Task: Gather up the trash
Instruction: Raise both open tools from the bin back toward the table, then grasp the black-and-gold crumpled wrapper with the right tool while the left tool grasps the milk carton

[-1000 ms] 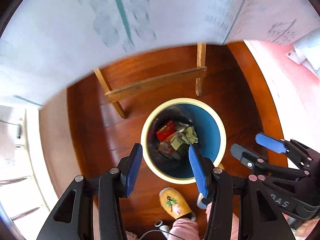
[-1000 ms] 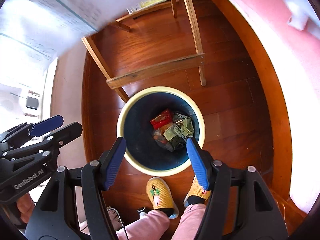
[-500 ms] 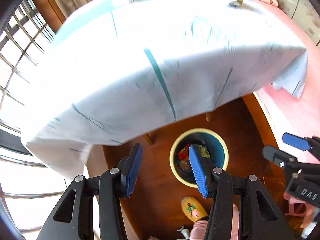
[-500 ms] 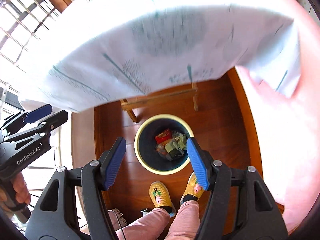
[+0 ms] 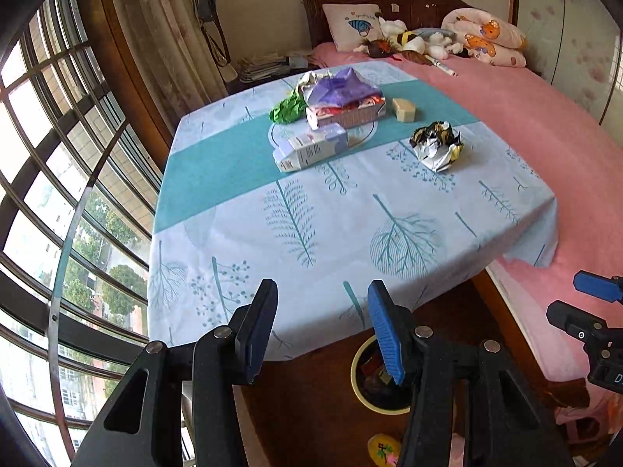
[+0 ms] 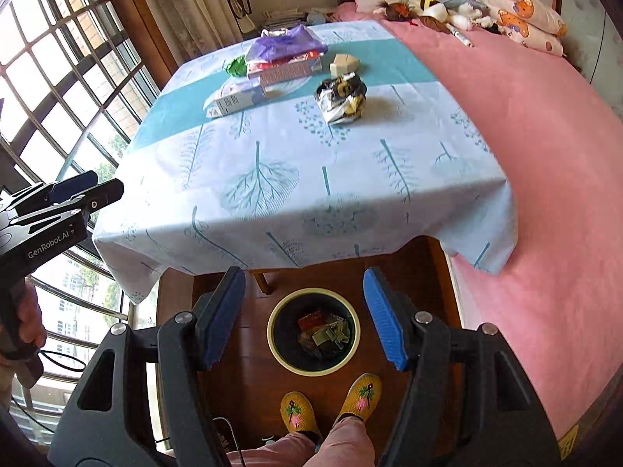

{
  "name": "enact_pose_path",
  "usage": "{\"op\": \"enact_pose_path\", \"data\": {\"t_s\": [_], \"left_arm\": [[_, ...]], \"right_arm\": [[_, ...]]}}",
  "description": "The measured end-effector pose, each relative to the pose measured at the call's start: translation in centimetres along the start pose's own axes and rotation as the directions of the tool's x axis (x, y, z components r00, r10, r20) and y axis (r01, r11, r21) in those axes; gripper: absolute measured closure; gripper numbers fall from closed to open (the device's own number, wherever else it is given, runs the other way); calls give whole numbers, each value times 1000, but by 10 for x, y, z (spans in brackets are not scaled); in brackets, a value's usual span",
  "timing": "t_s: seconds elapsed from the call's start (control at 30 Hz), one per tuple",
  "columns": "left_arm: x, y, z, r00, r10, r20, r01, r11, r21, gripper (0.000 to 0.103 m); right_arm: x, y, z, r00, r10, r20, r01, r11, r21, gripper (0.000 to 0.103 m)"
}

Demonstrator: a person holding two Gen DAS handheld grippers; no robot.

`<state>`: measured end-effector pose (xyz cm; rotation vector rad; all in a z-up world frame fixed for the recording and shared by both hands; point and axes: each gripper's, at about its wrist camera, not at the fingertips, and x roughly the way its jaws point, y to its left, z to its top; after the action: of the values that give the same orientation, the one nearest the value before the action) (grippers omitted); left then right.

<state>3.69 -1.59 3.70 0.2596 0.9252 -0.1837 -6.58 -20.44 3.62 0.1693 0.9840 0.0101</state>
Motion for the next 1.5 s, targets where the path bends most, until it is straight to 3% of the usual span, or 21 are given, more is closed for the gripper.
{"op": "enact_pose_path", "data": {"t_s": [0.2,0.47,0.63,0.87,1.1,1.27,1.33,1.4,1.5], "left_arm": [[-34,0,26,998,-13,61,11,999,34,54],[-30,-11,38,998,-43,38,42,998,43,49],[5,-22,55,999,-48,4,48,998,29,49],[72,-29,103,997,-40,-63,40,999,-3,48],[149,-24,159,986,-42,-163,30,997,-76,46],[184,-12,181,979,-31,-203,11,995,-97,45],[194,-5,186,975,-27,-220,6,995,-97,45],[204,3,189,971,-20,-239,0,996,-86,45],[217,15,193,963,5,-268,-19,999,-51,45]], "right_arm": [[-29,7,27,998,-1,64,2,1000,-13,40],[-22,-4,56,998,6,67,-7,1000,20,38],[20,-25,88,999,26,28,-28,998,55,36],[98,-61,154,990,123,-62,-115,985,125,32],[183,-95,217,968,194,-160,-163,969,187,30],[243,-101,244,936,241,-257,-199,963,180,30],[260,-98,248,923,248,-293,-210,965,157,34],[267,-94,253,922,264,-284,-239,964,119,46],[276,-87,260,909,286,-302,-277,958,72,49]]}}
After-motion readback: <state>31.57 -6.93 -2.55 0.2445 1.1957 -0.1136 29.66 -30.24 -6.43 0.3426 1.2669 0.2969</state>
